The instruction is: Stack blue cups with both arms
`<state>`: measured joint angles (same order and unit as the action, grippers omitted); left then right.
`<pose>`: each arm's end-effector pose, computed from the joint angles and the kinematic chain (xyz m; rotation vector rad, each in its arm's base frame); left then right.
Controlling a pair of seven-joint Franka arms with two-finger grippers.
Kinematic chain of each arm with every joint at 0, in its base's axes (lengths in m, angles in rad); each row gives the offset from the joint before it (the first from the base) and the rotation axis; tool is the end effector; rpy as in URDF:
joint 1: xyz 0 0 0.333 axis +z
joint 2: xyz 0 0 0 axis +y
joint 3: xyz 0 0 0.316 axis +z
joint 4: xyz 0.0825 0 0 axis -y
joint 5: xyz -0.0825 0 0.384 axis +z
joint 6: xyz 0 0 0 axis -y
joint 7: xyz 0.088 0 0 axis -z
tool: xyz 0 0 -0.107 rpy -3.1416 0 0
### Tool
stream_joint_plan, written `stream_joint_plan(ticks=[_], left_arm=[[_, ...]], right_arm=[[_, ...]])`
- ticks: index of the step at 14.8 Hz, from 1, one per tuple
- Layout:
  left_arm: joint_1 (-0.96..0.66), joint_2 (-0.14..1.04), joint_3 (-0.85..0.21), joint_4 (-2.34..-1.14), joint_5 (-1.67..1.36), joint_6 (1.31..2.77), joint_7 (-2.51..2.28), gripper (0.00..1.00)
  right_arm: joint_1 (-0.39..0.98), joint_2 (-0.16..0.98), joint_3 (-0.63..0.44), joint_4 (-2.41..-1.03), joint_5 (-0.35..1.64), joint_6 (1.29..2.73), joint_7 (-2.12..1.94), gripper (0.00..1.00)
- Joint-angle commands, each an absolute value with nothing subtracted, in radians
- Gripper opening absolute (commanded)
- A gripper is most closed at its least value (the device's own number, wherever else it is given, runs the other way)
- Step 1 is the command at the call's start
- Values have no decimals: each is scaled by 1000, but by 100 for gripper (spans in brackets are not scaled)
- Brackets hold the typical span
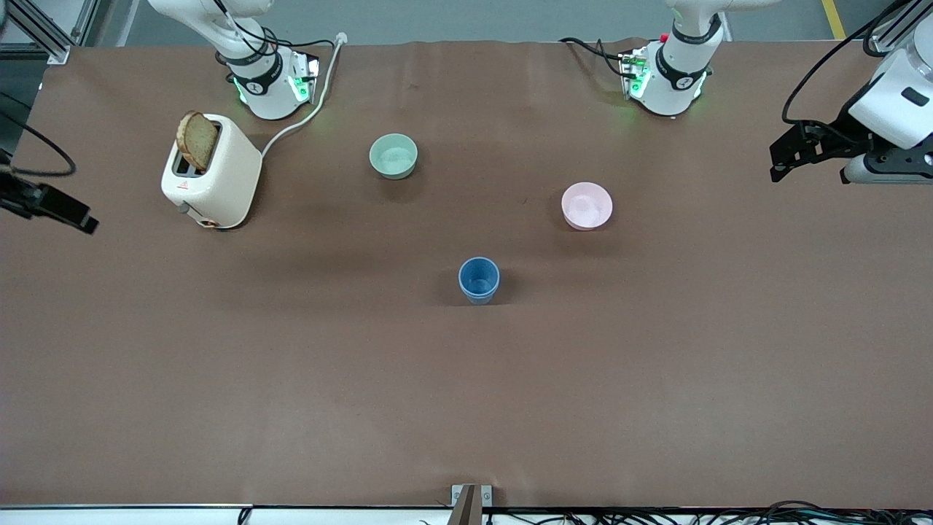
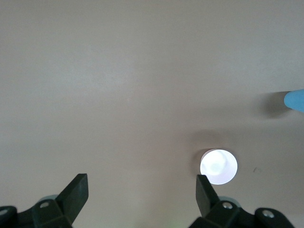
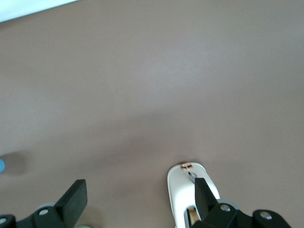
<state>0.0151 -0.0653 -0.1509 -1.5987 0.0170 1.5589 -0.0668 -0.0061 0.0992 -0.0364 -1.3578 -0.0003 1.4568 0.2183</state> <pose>0.5282 -0.0732 0.6454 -3.1153 0.1066 -0.0426 0.5730 -0.0231 0.6579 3.1111 -0.4078 0.0003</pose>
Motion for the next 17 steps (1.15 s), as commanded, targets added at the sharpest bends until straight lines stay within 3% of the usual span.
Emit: stream_joint_plan(ticks=[1, 5, 17], left_arm=[[9, -58, -147, -1575, 3, 1542, -58, 100], [9, -58, -147, -1575, 2, 1529, -57, 100], [11, -57, -146, -1577, -17, 1520, -57, 100]], right_arm=[[-47, 11, -15, -1414, -8, 1413, 174, 100], [-143, -12, -14, -1431, -5, 1411, 5, 100], [-106, -35, -3, -1465, -2, 1399, 3, 100]])
